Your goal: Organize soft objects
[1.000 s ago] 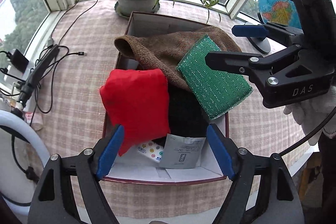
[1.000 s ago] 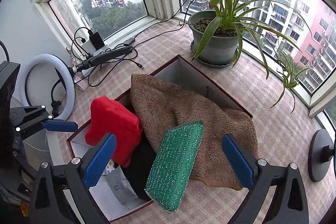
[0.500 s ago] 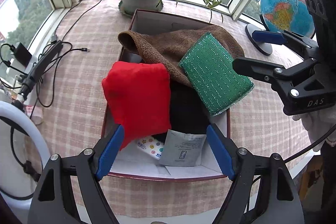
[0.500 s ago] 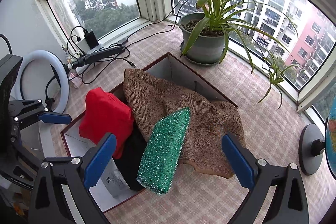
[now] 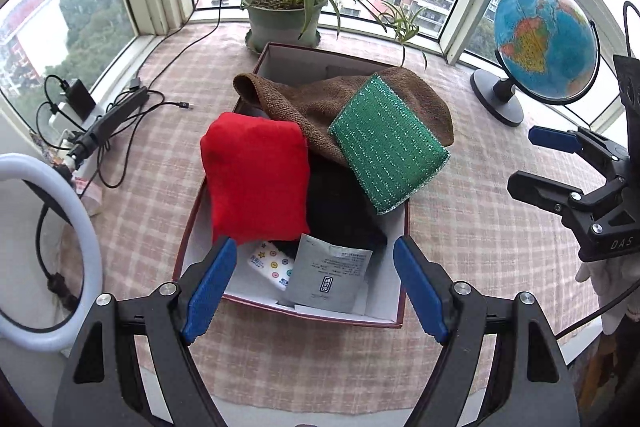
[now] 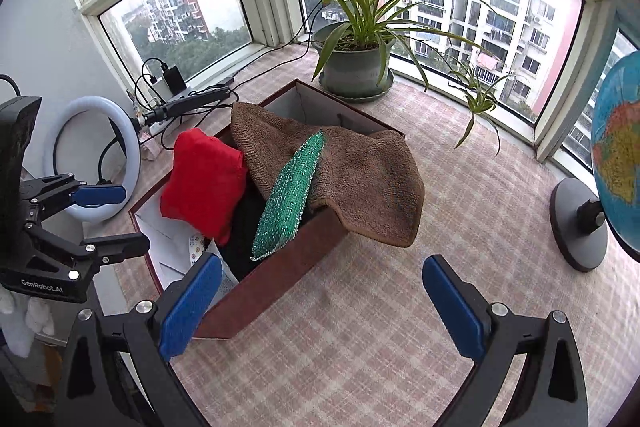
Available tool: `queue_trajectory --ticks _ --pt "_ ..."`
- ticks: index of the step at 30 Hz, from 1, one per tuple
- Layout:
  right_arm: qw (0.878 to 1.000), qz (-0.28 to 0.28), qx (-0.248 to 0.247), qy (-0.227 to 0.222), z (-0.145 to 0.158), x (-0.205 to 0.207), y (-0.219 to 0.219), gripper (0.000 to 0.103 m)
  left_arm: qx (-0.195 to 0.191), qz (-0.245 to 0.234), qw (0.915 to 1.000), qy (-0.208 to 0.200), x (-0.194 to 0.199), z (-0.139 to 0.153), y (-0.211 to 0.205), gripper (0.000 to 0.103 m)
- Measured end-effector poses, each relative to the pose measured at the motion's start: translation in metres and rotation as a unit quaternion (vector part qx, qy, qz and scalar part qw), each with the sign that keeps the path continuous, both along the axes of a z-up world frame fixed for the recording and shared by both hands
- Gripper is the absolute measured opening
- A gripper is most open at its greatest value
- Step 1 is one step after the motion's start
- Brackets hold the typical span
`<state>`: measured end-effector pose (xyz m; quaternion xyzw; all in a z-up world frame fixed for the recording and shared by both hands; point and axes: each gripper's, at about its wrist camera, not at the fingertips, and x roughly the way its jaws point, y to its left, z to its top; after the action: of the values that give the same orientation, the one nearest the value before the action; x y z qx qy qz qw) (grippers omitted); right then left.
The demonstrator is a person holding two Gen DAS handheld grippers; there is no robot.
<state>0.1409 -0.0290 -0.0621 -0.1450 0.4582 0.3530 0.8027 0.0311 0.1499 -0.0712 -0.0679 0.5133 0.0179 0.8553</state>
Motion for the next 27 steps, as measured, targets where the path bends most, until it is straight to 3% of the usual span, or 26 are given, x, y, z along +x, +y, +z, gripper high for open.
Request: queue_trajectory --ticks 12,21,27 --pt "0.997 -0.052 0.038 -0.046 0.023 -0.055 -0.091 0.099 0.003 0.035 0.9960 -0.082 -0.035 0.031 -0.044 0.081" --pt "0.988 -0.107 0.074 -0.085 0.039 -0.085 -0.150 0.099 0.055 0.041 0.9891 -0.130 -0.060 0.047 -0.086 0.081" --pt "0.979 -0.140 0.079 -0.129 0.050 -0.108 -0.170 0.099 0.059 0.046 0.9853 -0.153 -0.074 0.054 -0.108 0.081"
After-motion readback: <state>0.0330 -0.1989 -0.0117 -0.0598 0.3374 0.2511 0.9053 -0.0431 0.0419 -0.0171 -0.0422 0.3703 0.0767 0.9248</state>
